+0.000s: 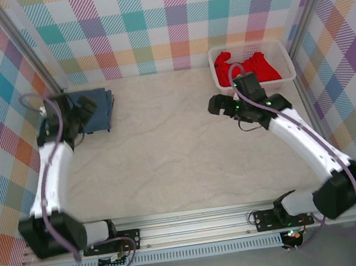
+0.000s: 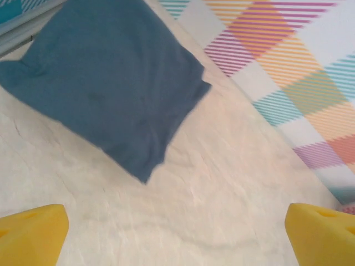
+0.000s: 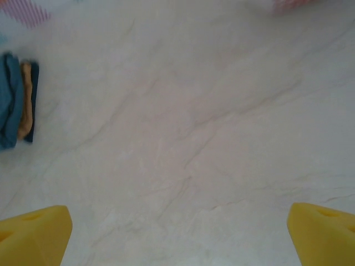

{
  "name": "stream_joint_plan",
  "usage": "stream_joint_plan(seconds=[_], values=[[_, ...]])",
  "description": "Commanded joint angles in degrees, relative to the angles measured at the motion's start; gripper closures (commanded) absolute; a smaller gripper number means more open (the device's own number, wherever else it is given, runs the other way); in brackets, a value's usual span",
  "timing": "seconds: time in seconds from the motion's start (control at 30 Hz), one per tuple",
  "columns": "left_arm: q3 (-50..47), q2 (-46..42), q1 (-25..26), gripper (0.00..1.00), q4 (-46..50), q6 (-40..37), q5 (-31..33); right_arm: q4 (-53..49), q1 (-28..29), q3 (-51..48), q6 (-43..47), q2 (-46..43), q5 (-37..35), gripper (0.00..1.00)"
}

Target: Fold and stack the t-shirts

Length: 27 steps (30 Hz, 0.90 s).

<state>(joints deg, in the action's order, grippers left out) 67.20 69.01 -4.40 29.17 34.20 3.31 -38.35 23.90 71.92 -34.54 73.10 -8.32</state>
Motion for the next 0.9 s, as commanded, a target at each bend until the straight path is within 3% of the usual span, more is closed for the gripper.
stream_joint_plan(seconds=[0.0,0.07,0.13,0.2,0.27,0.37,0.43,0.57,0.73,0.8,0.87], values=[[-6.6,-7.1,2.7,0.00,0.4,3.2,15.2,0.5,-0.6,-5.3,2.2,-3.7,-20.7,0.00],[-9.0,-9.7,5.9,0.00,6.7,-0.1,22.9,9.0,-0.9,-15.0,9.0,-8.9,-26.2,0.00],[-15.9,-14.6,7.4,0.00,4.7,-6.0,22.8,21.6,-0.9,-25.7,16.6,-14.3,-31.7,0.00],[-24.8,-20.4,8.2,0.00,-1.3,-18.7,21.5,36.5,-1.6,-37.1,27.3,-17.7,-36.4,0.00],[-32.9,-25.2,8.3,0.00,-5.1,-23.0,20.7,41.9,-3.7,-41.9,32.1,-17.5,-35.5,0.00],[-45.9,-32.5,8.3,0.00,-19.4,-28.5,13.1,41.4,-8.6,-43.9,31.6,-13.1,-29.3,0.00],[-51.9,-32.9,8.3,0.00,-28.2,-27.7,14.6,47.1,-11.0,-46.2,31.4,-9.9,-23.8,0.00],[-54.6,-21.3,8.2,0.00,-45.9,-29.9,16.3,64.8,-14.3,-49.0,32.9,-0.8,-16.6,0.00],[-48.1,0.5,7.9,0.00,-62.4,-29.5,14.3,76.3,-19.1,-45.7,31.6,8.8,-9.5,0.00],[-46.5,9.2,7.2,0.00,-70.7,-28.7,13.7,75.6,-20.5,-43.6,30.3,12.8,-8.8,0.00],[-43.9,14.7,6.8,0.00,-71.5,-29.0,12.7,75.0,-20.4,-43.1,31.1,12.9,-7.3,0.00]])
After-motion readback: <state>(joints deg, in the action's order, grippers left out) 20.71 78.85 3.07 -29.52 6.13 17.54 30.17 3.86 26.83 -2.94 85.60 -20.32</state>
